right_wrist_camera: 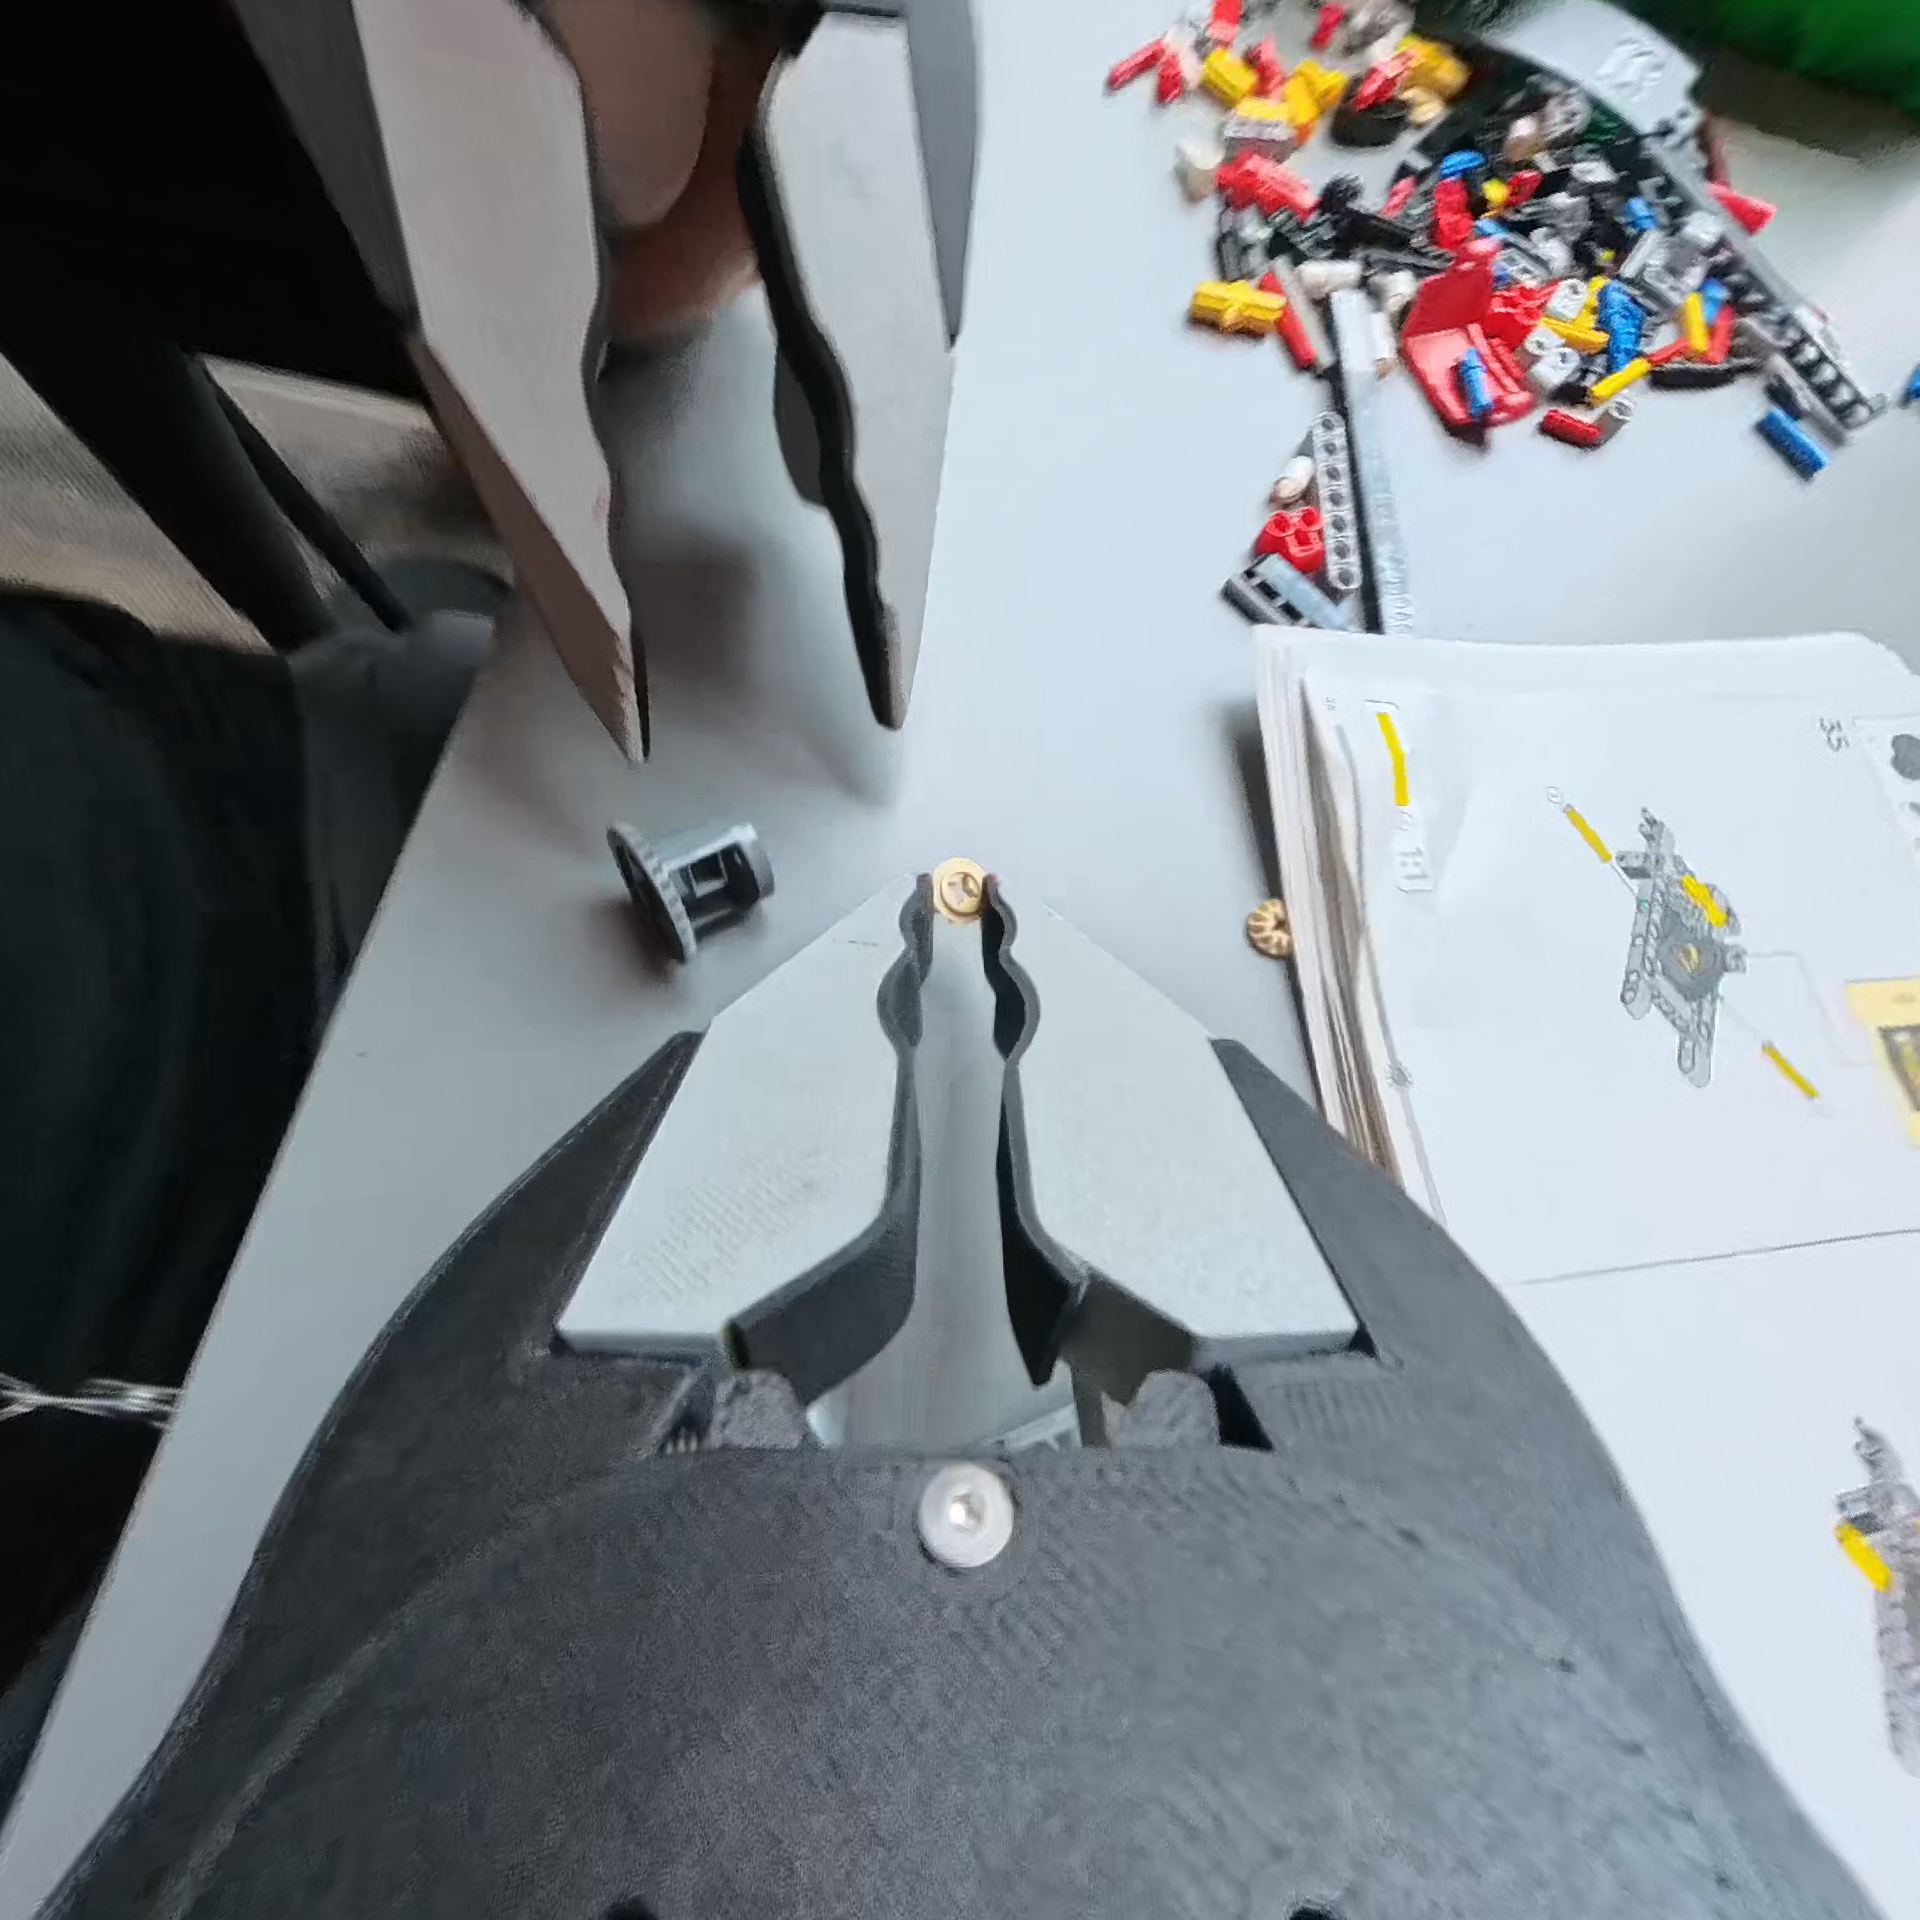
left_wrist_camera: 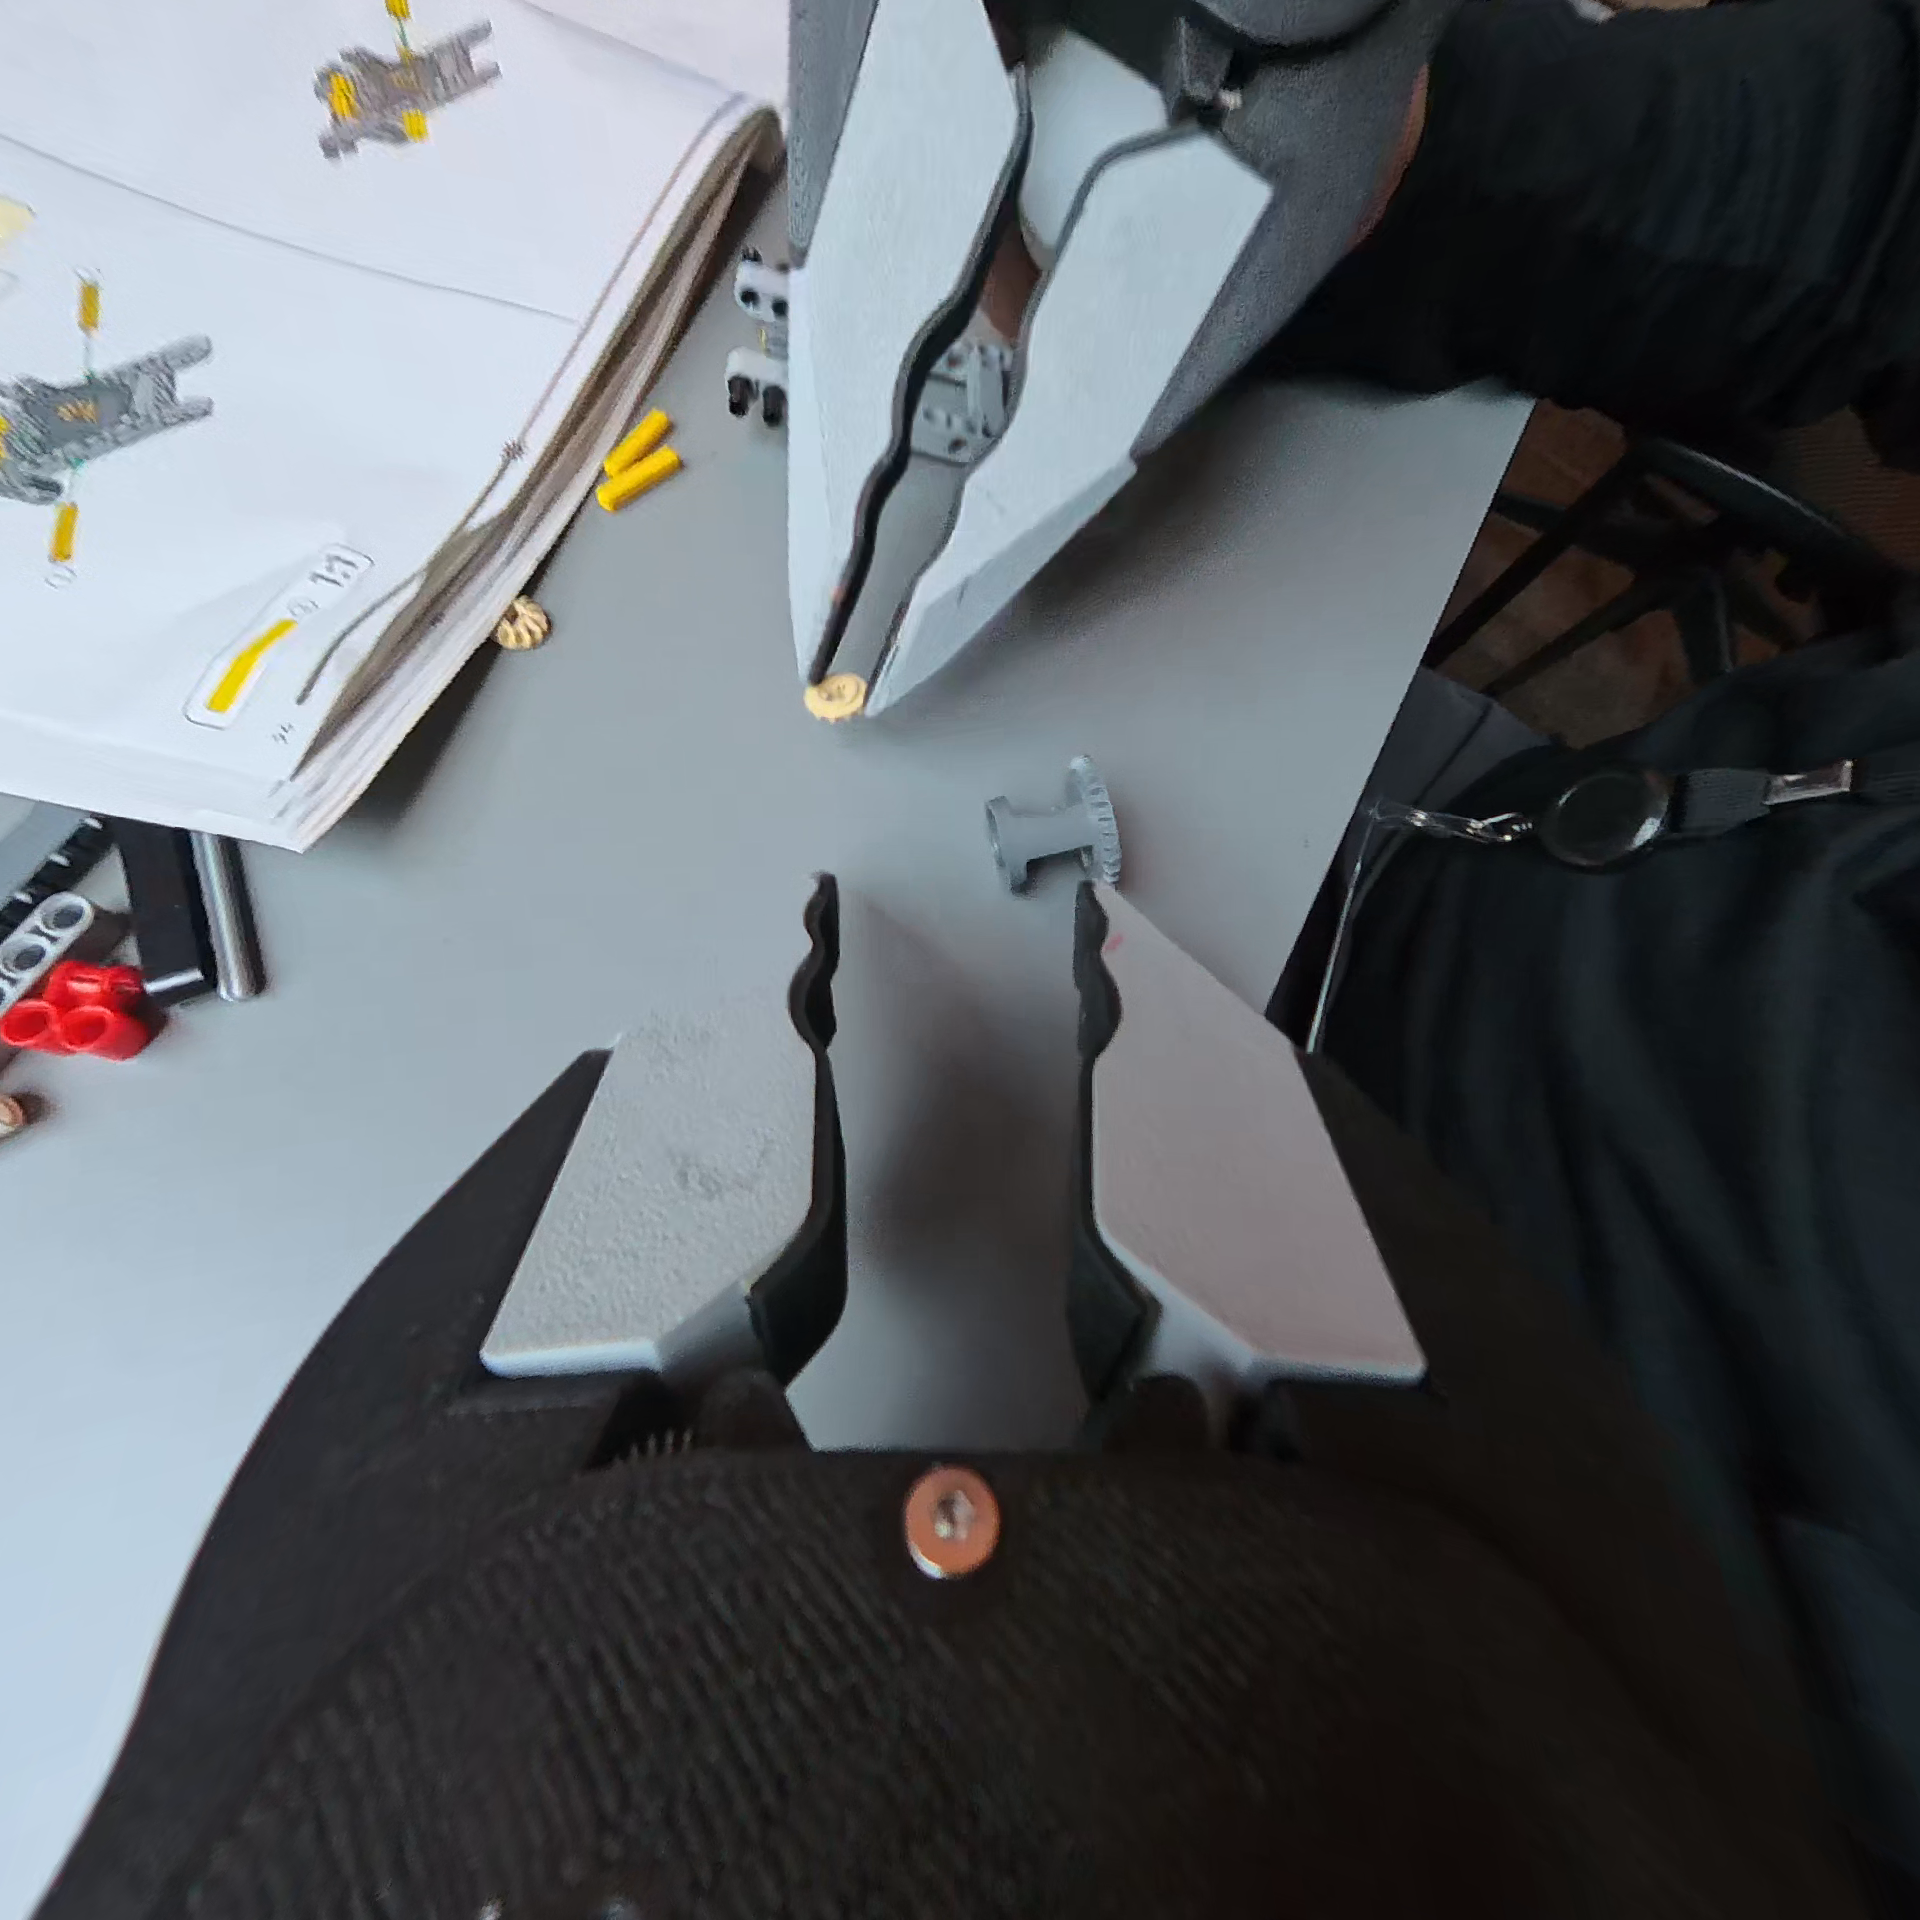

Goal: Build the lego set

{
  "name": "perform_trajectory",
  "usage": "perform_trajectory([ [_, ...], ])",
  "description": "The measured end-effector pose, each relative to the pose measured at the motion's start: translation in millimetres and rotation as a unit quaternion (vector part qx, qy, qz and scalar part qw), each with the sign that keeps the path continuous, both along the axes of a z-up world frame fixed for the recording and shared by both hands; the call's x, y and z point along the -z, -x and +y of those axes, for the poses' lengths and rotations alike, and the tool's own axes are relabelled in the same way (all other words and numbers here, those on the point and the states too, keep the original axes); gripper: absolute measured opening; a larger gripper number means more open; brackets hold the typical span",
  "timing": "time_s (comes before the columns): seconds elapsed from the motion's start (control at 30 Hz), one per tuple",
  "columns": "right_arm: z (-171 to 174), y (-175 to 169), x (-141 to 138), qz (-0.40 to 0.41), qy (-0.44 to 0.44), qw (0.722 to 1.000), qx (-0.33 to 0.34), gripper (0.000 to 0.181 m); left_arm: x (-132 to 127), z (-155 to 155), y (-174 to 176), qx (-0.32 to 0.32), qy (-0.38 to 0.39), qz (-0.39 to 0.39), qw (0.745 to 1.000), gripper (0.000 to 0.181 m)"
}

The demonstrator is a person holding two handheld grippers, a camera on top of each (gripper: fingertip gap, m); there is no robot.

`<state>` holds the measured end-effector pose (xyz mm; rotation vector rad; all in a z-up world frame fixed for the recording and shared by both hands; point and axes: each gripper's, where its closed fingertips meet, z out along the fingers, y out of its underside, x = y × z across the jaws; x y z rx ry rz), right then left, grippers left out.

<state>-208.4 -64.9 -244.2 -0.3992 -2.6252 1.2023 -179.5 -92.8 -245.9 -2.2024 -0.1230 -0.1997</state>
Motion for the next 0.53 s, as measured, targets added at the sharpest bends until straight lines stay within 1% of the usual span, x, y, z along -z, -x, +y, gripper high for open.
perform_trajectory([
  [0.07, 4, 1, -15, -0.053, 0.066, 0.996, 0.015, 0.005, -7, 5, 6, -0.011, -0.021, 0.012, 1.000, 0.040],
  [0.13, 7, 0, -33, -0.126, 0.144, 0.981, 0.016, 0.005, -21, 11, 11, -0.021, -0.053, 0.029, 0.998, 0.036],
  [0.2, 13, -1, -51, -0.197, 0.224, 0.955, 0.008, 0.005, -34, 19, 16, -0.026, -0.073, 0.049, 0.996, 0.033],
  [0.27, 22, 1, -66, -0.253, 0.288, 0.924, 0.001, 0.005, -44, 29, 18, -0.018, -0.079, 0.068, 0.994, 0.032],
  [0.43, 44, 9, -81, -0.332, 0.371, 0.868, 0.001, 0.004, -50, 55, 29, -0.001, -0.066, 0.094, 0.993, 0.031],
  [0.53, 55, 12, -97, -0.382, 0.436, 0.815, -0.015, 0.004, -53, 69, 36, 0.005, -0.067, 0.092, 0.994, 0.030],
])
